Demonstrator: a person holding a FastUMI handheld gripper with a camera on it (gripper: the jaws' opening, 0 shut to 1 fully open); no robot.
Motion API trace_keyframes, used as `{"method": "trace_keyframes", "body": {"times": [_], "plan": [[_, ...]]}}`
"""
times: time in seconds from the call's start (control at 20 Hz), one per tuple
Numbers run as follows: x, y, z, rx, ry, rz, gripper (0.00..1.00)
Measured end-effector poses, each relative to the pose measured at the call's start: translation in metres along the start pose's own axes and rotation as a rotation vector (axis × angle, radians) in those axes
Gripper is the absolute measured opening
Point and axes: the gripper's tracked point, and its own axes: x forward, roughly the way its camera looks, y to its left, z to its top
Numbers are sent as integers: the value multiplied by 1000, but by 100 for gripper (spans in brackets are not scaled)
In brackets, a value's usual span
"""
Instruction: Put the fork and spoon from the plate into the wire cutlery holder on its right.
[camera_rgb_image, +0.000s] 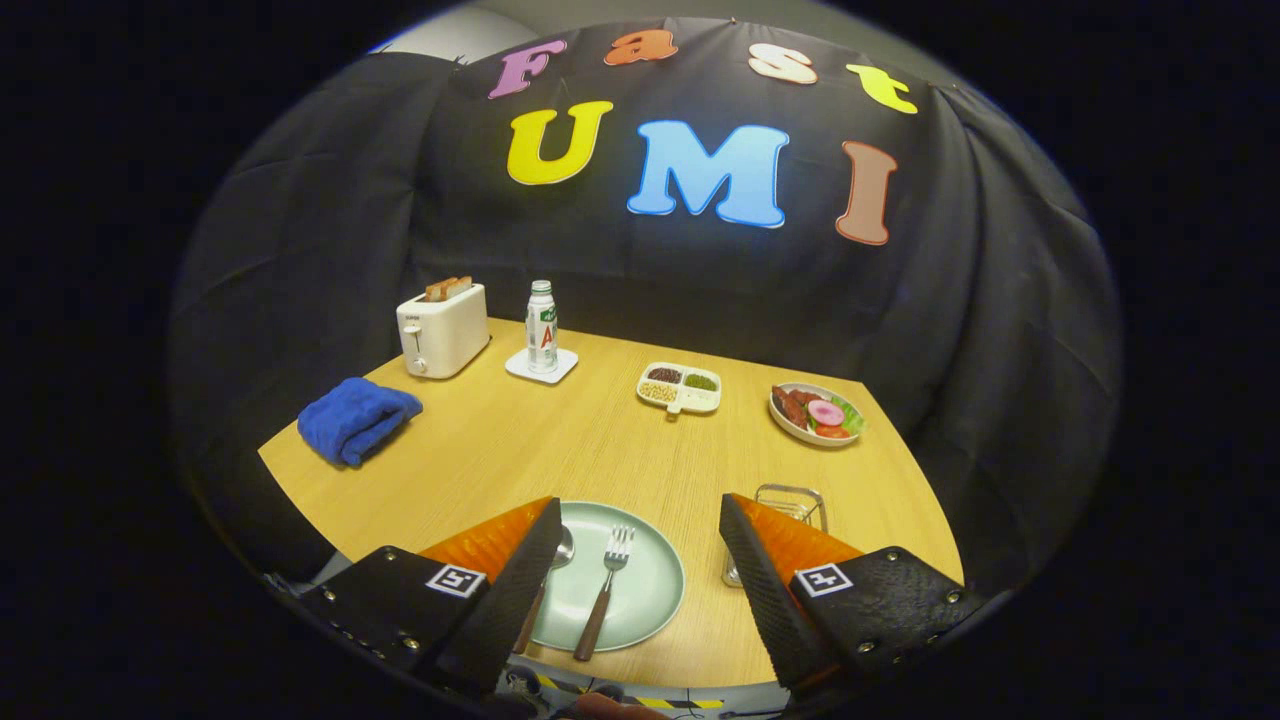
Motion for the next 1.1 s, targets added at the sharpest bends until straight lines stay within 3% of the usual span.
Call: {"method": "trace_keyframes", "body": {"times": [0.5, 0.7, 1.0, 1.1], "plan": [[30, 8, -74, 5, 257, 22, 97], [39, 22, -109, 2, 390, 75, 97], [44, 21, -135, -27, 493, 71, 94], [48, 24, -139, -22, 519, 73, 89]]}}
